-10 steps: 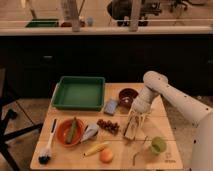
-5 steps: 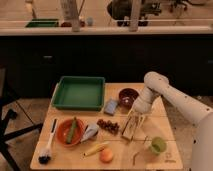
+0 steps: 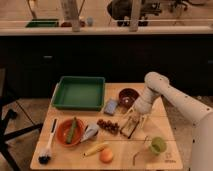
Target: Place eraser in table surface
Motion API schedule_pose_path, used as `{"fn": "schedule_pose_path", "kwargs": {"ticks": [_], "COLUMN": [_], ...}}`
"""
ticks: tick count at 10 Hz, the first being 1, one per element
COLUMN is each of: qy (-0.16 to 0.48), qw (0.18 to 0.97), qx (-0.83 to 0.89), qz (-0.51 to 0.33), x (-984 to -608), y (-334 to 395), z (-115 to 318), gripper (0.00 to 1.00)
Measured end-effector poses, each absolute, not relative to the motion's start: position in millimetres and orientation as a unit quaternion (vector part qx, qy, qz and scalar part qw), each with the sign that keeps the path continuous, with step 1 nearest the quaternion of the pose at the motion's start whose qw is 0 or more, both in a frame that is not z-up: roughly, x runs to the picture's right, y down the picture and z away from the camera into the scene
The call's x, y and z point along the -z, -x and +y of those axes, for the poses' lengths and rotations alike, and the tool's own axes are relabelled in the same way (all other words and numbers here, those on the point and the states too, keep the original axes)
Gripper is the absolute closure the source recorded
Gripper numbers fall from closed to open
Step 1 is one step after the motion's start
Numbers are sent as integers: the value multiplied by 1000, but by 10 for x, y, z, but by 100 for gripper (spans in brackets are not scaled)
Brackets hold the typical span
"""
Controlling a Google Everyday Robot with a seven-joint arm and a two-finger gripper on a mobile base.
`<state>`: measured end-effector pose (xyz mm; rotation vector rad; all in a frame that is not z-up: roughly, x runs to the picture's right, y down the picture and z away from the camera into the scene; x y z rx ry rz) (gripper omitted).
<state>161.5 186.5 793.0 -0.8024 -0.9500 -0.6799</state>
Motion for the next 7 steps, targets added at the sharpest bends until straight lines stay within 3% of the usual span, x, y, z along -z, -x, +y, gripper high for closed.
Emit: {"fn": "schedule_pose_path", "kwargs": {"ticks": [7], "qy": [342], "qw": [779], "qx": [306], "qz": [-428], "x": [-7947], "y": [-1803], "z": [1731], "gripper": [20]}}
